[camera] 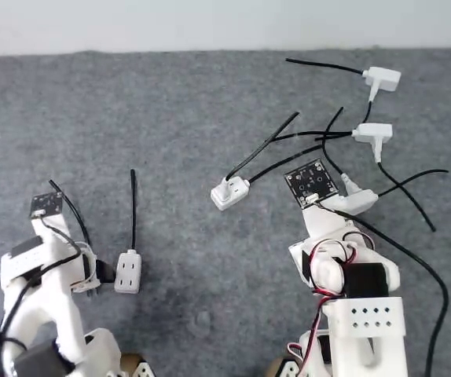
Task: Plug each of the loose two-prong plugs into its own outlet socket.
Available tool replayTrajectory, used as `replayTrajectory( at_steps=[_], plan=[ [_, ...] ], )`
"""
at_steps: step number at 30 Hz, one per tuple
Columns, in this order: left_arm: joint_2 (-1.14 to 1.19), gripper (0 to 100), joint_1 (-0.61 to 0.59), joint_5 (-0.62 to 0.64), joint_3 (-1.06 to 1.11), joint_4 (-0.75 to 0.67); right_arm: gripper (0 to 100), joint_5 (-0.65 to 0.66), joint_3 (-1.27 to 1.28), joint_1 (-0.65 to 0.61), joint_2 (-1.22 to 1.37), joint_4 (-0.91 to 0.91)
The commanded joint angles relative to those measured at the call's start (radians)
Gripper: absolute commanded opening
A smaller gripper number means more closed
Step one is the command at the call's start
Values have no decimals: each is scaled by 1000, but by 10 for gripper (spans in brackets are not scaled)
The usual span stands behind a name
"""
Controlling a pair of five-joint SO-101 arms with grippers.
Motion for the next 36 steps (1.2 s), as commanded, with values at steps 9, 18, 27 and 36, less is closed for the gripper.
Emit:
replayTrajectory(
  at_steps=[9, 18, 27, 36],
  plan=[
    [422, 37, 64, -106, -341, 215, 157, -3, -11, 12, 2, -21],
    [466, 12, 55, -106, -397, 278, 158, -5, -11, 4, 2, -21],
    [269, 11, 17, -14, -515, 290, 157, -6, -11, 2, -1, -22],
    [-52, 11, 43, 83, -710, 245, 157, -14, -11, -150, -7, -91]
  ],
)
